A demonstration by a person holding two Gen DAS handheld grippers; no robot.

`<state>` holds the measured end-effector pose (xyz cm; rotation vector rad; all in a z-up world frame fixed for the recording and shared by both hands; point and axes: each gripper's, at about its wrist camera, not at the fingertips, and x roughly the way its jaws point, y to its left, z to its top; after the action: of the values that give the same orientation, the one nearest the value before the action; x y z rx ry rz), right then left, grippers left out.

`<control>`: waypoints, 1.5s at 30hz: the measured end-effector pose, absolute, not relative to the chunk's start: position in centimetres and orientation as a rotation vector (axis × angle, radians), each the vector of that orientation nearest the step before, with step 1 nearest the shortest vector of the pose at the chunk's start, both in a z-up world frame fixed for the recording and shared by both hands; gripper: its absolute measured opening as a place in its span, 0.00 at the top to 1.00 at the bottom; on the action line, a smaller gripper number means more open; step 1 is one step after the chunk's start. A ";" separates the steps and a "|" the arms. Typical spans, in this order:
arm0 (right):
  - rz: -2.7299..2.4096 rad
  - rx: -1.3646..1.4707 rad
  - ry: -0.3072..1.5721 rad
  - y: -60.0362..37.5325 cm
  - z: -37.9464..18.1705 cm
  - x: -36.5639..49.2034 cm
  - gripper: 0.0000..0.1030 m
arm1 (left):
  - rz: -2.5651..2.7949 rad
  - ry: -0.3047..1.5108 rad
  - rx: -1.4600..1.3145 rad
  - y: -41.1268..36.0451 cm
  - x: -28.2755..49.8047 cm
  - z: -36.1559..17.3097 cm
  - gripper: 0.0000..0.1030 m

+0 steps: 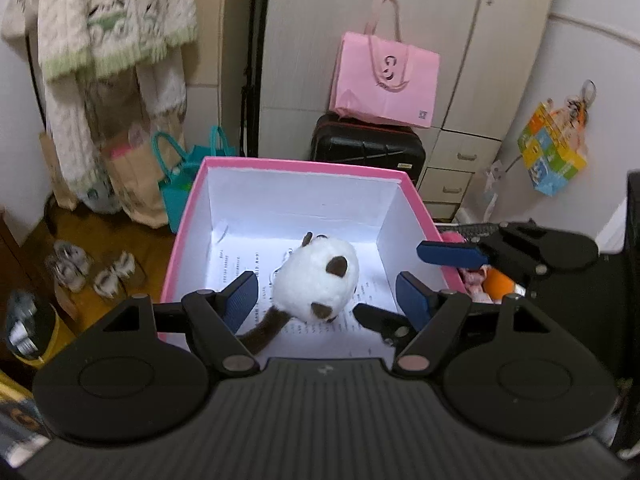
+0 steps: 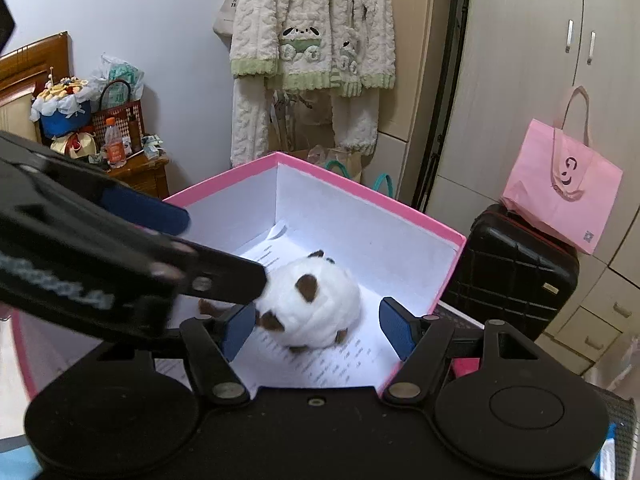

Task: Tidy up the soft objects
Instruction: 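Carry the plush ball over the pink box and open the left tool, then withdraw the left tool from the box toward the green sponge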

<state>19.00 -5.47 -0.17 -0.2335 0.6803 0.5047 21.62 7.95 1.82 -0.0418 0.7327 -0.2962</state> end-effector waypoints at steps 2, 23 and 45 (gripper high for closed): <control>0.500 -0.228 0.683 -5.6 0.4 18.3 0.29 | -0.300 0.714 -0.013 8.0 20.3 2.5 0.27; 0.498 -0.080 0.660 -15.6 5.8 7.5 0.27 | -0.474 0.574 0.212 3.3 8.5 6.6 0.24; 0.415 0.016 0.636 -25.8 0.6 5.0 0.25 | -0.574 0.607 0.323 -9.1 6.5 0.3 0.24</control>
<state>4.98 -25.76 0.59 0.0158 0.6361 0.4151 6.45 -9.12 0.31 0.3229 0.6065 -0.5743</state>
